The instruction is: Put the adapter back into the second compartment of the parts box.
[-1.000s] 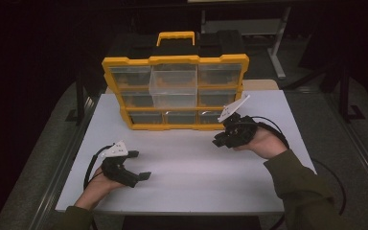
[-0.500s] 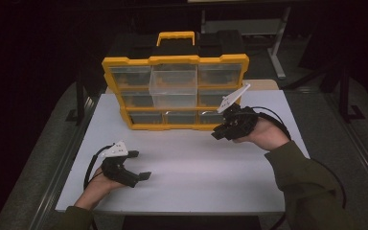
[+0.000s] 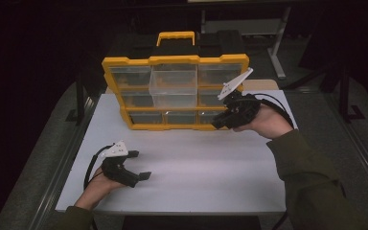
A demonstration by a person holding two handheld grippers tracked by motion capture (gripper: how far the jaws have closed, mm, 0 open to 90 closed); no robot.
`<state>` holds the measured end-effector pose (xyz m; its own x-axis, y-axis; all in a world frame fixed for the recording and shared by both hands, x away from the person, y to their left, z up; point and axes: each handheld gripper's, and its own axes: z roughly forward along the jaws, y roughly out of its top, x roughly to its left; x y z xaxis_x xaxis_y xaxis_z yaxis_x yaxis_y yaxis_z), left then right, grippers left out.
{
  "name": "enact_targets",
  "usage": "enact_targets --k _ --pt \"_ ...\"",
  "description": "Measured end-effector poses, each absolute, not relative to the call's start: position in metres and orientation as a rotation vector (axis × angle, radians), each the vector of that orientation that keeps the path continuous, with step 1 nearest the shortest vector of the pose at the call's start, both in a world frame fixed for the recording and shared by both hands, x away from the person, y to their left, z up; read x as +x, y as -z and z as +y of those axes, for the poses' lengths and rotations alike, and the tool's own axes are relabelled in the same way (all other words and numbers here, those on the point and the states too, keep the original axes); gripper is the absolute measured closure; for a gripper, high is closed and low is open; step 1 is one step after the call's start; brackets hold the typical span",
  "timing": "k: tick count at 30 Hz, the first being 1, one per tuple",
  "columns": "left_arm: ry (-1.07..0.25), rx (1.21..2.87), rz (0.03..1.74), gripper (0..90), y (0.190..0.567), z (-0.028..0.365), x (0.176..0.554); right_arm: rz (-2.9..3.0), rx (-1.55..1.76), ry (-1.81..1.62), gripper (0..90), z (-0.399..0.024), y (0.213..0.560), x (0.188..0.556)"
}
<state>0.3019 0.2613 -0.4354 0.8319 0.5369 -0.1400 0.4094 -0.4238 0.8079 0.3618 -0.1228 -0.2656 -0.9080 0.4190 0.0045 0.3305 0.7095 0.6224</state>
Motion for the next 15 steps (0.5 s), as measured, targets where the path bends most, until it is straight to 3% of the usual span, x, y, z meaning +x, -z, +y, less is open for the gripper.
enact_targets --k 15 --pt "-0.169 2.077 0.694 0.0 0.435 0.261 0.302 2.744 0.596 -1.000 75.3 -0.124 0.227 0.372"
